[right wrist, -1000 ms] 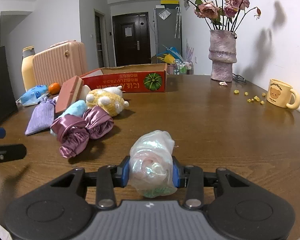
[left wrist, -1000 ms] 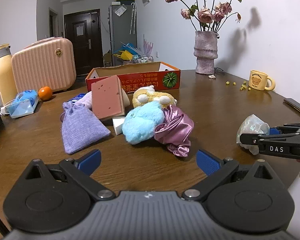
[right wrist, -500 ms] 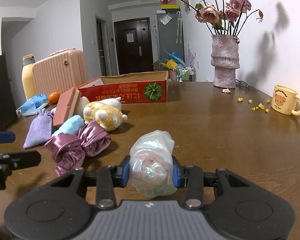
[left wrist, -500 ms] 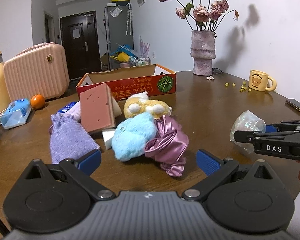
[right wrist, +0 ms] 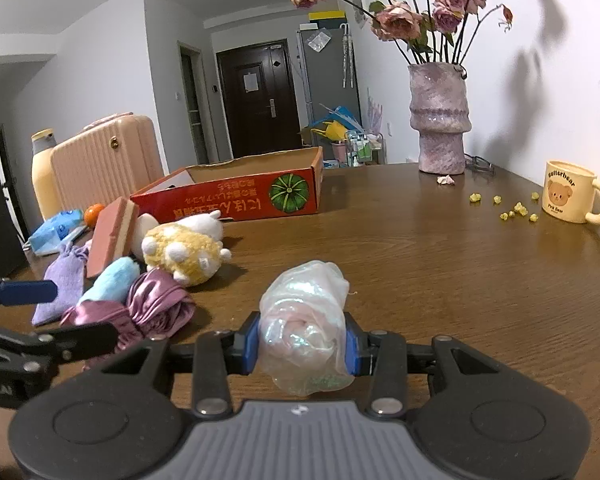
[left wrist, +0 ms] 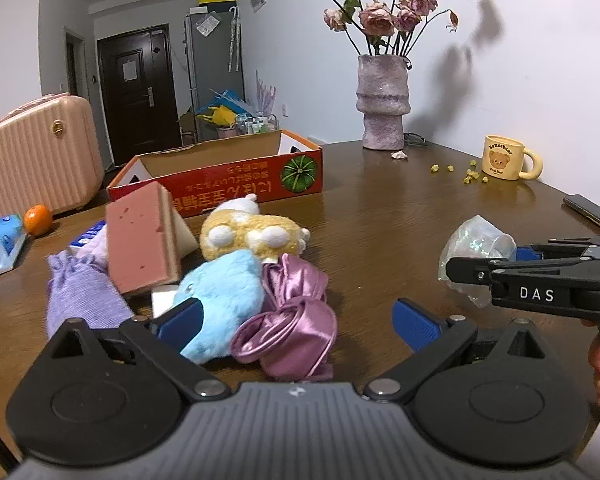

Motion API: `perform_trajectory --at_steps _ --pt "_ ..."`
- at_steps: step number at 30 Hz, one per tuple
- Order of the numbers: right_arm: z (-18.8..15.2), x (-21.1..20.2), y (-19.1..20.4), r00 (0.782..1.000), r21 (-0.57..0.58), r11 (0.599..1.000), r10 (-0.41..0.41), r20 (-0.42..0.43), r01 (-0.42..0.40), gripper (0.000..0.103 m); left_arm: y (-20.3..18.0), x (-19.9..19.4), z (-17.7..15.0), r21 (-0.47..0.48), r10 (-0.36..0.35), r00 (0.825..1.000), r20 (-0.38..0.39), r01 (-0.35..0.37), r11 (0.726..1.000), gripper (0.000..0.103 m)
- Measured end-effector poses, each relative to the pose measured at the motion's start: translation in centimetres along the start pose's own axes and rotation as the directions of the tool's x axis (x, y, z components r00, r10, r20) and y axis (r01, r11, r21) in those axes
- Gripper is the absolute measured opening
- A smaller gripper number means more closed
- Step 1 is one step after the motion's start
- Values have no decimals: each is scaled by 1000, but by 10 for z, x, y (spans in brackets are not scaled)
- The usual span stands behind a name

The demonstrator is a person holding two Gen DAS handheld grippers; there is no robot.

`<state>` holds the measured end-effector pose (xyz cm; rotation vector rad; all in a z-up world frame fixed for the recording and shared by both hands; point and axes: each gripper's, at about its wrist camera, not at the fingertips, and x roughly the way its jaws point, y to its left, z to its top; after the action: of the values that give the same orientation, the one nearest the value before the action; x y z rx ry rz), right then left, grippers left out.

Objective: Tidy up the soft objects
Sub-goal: 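Grasp the pink satin scrunchie with the left gripper while the right gripper holds the bag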

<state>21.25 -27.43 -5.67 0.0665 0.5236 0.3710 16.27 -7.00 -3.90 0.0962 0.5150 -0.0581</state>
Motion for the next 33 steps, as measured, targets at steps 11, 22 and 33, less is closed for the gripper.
perform_trajectory --at_steps 11,22,33 --pt "1 17 -17 998 99 993 66 -18 -64 40 -10 34 4 22 -61 997 -41 62 998 70" --pt "-2 20 -18 997 118 991 70 -39 -65 40 -1 63 5 -28 -53 989 -135 49 998 67" --pt "-2 21 -12 998 96 995 40 -52 -35 39 4 77 2 -62 -83 980 -180 73 995 37"
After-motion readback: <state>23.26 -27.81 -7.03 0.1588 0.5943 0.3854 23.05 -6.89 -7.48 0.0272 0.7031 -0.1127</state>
